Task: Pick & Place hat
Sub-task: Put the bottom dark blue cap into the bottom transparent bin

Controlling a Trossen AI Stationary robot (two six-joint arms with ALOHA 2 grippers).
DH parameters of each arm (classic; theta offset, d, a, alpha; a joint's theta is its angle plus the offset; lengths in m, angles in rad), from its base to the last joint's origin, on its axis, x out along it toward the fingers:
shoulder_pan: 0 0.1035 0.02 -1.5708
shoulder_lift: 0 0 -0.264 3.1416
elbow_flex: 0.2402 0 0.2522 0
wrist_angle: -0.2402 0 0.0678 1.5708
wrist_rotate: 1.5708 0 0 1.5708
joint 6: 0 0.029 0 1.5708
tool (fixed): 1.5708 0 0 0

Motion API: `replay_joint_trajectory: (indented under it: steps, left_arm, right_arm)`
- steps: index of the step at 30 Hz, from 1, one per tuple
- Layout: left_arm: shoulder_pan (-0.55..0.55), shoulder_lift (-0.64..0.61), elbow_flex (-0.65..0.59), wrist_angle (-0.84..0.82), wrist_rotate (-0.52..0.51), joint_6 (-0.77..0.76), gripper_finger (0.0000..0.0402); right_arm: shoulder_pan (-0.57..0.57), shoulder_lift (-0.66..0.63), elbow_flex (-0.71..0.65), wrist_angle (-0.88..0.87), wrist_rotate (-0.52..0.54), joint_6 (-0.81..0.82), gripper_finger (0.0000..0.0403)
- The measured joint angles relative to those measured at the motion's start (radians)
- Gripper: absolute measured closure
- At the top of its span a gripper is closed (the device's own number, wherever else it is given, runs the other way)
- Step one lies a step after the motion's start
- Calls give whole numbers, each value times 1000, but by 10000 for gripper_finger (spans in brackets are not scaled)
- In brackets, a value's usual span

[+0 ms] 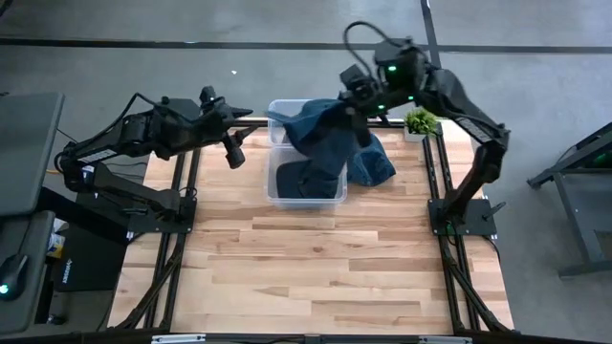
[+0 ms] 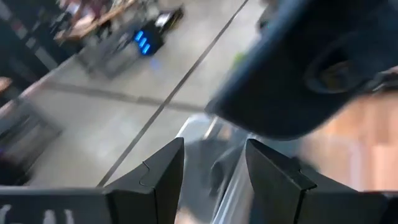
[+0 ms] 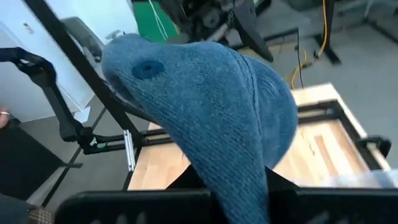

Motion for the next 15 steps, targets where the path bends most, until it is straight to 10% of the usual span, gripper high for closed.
replay_joint_trajectory:
  steps: [15]
  left_arm:
    - [0,21,0,373,287,34,232]
  right_arm:
    - [1,-183,0,42,-13,-65,403]
